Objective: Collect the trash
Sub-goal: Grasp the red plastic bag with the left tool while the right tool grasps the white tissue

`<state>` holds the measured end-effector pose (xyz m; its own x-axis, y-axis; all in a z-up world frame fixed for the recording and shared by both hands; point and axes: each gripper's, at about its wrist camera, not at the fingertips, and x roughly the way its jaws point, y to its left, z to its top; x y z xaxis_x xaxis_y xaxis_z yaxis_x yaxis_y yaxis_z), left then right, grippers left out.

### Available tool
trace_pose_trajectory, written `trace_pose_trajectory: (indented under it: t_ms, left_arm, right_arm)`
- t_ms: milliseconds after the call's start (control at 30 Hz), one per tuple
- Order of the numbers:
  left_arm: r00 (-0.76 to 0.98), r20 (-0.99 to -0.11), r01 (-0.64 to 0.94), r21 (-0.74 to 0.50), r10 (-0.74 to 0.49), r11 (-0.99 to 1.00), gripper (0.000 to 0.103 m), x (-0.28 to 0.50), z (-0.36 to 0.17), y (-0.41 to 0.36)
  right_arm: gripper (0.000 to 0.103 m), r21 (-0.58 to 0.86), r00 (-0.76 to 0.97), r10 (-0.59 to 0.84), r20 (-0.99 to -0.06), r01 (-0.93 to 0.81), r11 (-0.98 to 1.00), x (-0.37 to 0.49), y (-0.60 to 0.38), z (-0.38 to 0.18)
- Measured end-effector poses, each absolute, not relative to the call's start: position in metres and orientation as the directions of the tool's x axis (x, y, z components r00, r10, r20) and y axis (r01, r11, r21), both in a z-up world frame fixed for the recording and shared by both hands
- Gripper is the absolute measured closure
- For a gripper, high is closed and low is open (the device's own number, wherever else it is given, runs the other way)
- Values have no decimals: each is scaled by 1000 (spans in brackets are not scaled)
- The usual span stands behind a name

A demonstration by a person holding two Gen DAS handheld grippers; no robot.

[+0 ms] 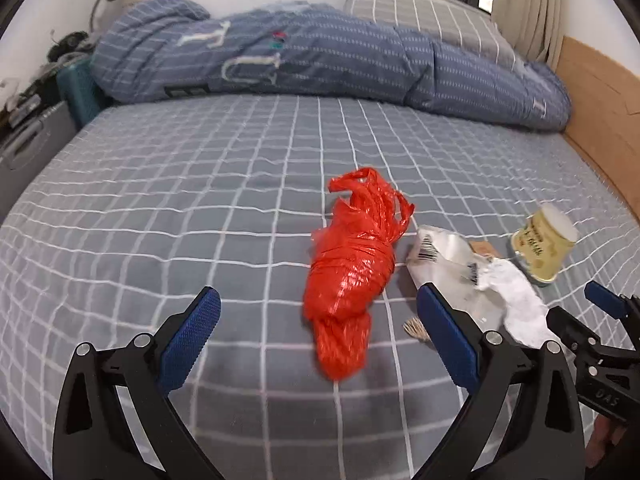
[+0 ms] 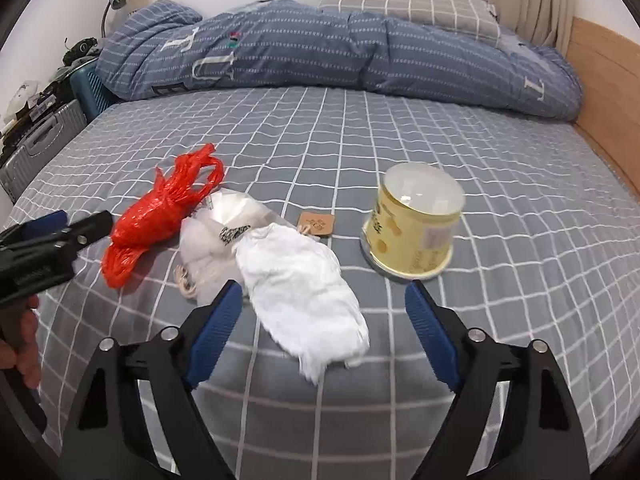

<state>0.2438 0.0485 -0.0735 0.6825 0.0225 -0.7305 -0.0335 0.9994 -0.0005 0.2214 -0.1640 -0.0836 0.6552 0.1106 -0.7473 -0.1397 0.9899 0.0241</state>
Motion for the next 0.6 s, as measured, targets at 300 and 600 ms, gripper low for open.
trace_pose_trajectory:
  t_ms: [300, 600]
  left_arm:
    - [651, -759, 5, 34, 22, 999, 19, 283, -102, 39]
    - [611, -791, 4, 2, 0, 1000, 51, 290, -125, 35]
  right_arm:
    - [38, 51, 580, 136, -803, -160, 986, 246, -153, -118]
    - [72, 63, 544, 150, -826, -174, 983, 246, -149, -134]
